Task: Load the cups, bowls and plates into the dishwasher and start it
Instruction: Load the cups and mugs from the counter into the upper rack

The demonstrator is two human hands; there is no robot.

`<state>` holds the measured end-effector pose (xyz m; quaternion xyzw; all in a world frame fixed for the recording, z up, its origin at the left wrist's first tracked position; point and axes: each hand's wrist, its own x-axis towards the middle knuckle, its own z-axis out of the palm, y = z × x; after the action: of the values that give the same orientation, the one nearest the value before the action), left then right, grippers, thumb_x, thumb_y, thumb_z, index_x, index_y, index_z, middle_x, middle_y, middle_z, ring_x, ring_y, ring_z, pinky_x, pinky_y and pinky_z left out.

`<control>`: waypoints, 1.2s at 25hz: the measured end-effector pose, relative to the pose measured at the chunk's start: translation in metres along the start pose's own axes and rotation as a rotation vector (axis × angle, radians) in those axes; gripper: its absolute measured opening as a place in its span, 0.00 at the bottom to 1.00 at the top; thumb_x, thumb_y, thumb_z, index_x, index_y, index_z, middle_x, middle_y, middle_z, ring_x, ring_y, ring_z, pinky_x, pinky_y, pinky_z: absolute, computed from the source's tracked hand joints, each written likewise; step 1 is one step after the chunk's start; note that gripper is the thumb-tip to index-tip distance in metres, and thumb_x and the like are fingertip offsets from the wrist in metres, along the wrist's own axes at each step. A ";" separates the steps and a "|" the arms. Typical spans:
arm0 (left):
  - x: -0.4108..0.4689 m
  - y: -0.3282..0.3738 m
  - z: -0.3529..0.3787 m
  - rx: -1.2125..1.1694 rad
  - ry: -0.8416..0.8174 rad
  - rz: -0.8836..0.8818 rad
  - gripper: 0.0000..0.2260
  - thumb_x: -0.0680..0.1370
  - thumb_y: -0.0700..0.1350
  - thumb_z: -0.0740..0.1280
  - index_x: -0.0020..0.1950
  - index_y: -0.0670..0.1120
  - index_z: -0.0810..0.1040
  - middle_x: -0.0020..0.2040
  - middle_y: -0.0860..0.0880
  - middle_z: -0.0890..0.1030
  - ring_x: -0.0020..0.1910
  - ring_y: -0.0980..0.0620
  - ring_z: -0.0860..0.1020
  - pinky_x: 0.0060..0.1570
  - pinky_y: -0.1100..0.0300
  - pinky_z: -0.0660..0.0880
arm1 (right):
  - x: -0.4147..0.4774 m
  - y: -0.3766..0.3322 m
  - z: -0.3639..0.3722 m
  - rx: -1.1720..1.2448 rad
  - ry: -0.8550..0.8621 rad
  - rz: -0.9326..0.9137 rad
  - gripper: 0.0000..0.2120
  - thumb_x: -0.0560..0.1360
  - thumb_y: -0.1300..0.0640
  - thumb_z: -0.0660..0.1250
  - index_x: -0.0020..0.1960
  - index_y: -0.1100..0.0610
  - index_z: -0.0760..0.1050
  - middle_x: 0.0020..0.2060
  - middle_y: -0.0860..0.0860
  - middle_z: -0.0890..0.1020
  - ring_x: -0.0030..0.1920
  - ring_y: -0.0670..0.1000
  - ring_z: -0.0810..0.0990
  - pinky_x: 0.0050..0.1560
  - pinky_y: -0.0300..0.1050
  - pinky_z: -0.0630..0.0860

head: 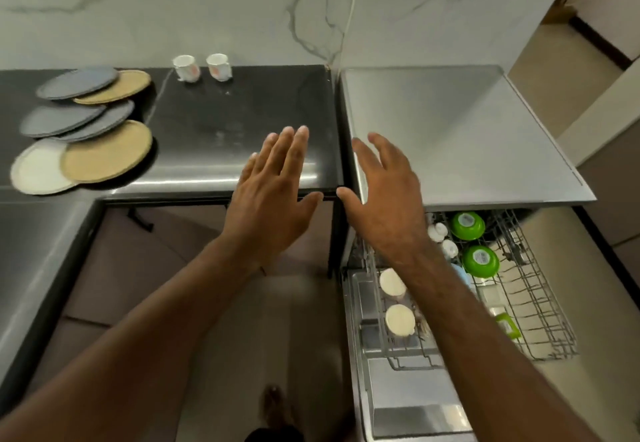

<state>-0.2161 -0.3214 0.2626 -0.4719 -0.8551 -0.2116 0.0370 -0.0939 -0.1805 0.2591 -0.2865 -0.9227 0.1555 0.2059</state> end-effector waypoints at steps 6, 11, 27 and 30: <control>-0.009 -0.058 -0.076 0.076 0.115 -0.043 0.43 0.79 0.59 0.66 0.84 0.49 0.43 0.84 0.47 0.47 0.83 0.46 0.45 0.80 0.45 0.50 | 0.034 -0.083 -0.016 -0.043 -0.041 -0.094 0.40 0.77 0.45 0.69 0.82 0.47 0.51 0.82 0.52 0.51 0.81 0.54 0.49 0.77 0.56 0.56; -0.004 -0.110 -0.111 0.122 0.176 -0.119 0.45 0.78 0.60 0.67 0.84 0.48 0.42 0.84 0.46 0.47 0.82 0.45 0.46 0.80 0.43 0.51 | 0.065 -0.133 -0.006 -0.046 -0.011 -0.159 0.42 0.77 0.43 0.70 0.82 0.47 0.49 0.82 0.51 0.51 0.81 0.54 0.49 0.78 0.58 0.57; 0.135 -0.244 -0.106 0.177 0.205 -0.253 0.44 0.79 0.65 0.63 0.84 0.48 0.41 0.84 0.46 0.44 0.82 0.47 0.43 0.80 0.47 0.47 | 0.254 -0.173 0.085 0.029 -0.066 -0.256 0.42 0.76 0.45 0.72 0.81 0.49 0.53 0.80 0.53 0.56 0.80 0.55 0.54 0.76 0.60 0.60; 0.168 -0.268 -0.100 0.151 0.206 -0.288 0.44 0.79 0.65 0.63 0.84 0.51 0.40 0.84 0.47 0.45 0.83 0.47 0.44 0.80 0.46 0.49 | 0.290 -0.173 0.106 0.022 -0.093 -0.284 0.43 0.75 0.44 0.73 0.81 0.49 0.52 0.80 0.52 0.57 0.80 0.55 0.55 0.75 0.58 0.60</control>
<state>-0.5424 -0.3528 0.3098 -0.3163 -0.9189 -0.1971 0.1292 -0.4417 -0.1628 0.3220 -0.1434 -0.9606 0.1481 0.1862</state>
